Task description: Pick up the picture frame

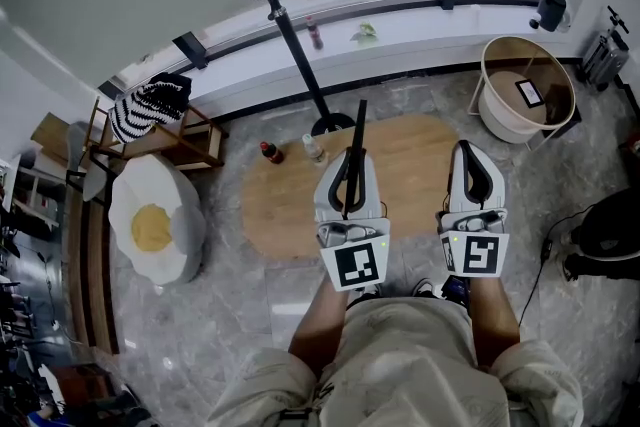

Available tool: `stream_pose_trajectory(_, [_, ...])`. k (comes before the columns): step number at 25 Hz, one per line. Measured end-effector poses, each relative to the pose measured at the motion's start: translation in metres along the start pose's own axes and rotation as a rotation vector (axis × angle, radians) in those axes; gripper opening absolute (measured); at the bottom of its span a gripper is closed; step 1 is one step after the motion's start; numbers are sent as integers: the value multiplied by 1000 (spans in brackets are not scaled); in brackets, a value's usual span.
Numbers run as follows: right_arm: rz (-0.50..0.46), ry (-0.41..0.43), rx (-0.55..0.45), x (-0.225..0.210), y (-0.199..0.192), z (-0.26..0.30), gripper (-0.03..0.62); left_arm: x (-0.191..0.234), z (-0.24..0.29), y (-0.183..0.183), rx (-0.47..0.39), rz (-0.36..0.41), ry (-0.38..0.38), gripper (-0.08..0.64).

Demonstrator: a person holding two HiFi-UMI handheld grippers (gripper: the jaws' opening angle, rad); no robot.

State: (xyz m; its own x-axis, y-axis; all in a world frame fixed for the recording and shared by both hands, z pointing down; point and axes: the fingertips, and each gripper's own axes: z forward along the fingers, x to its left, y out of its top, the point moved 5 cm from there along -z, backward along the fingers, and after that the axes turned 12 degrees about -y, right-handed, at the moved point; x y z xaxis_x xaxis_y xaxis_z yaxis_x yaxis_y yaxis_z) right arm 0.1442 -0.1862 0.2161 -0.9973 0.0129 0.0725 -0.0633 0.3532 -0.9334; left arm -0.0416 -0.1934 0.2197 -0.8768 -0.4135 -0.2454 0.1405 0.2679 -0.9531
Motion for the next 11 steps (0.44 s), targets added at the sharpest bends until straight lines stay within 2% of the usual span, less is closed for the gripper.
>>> stream_pose_trajectory(11, [-4, 14, 12, 3, -1, 2, 0, 0, 2, 0, -1, 3, -10, 78])
